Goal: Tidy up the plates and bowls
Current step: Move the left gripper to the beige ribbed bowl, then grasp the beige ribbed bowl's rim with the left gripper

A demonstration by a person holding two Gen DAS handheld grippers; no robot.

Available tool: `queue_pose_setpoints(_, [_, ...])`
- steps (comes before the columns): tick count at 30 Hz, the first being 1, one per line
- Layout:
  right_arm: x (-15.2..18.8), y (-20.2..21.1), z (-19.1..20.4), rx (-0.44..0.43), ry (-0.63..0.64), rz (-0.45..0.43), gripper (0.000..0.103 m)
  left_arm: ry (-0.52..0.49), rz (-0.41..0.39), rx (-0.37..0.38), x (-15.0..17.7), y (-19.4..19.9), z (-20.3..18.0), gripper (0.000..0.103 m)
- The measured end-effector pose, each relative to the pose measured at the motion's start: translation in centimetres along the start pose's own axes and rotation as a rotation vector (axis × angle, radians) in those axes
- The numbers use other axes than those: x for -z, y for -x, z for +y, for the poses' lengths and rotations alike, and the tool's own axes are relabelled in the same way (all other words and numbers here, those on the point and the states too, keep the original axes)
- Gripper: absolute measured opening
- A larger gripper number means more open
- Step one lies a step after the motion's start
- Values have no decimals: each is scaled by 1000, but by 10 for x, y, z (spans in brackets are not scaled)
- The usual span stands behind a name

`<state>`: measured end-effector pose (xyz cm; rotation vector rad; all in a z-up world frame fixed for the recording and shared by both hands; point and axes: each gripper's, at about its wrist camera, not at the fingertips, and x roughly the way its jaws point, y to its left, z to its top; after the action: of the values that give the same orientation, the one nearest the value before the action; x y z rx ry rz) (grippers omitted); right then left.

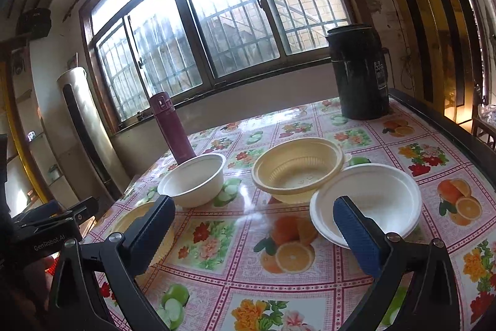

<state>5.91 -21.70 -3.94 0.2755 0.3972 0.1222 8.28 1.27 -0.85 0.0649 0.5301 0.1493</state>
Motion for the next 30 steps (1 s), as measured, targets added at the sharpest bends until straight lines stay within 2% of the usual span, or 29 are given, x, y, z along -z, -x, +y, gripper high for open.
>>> queue_pose_setpoints(7, [4,-30,39,-54,-2,32,103,40,2,-30,-6,1,27,103])
queue_pose_setpoints(14, [-3,-64,60,-93,-117,38,103,106,46,-51,-23,-11,66,103])
queue_pose_setpoints(18, [4,-86,70,-135,-115,109,103,148,89,-41,-32,-21,82,103])
queue_pose_setpoints(20, [9,-92,72,-146,-91,151,102,158,128,-14,-33,-30,84,103])
queue_pose_setpoints(24, [15,-97,72,-160,-94,191,102,137,254,37,-31,-52,75,103])
queue_pose_setpoints(30, [26,-104,78,-142,-57,247,102,72,254,-45,-22,-54,58,103])
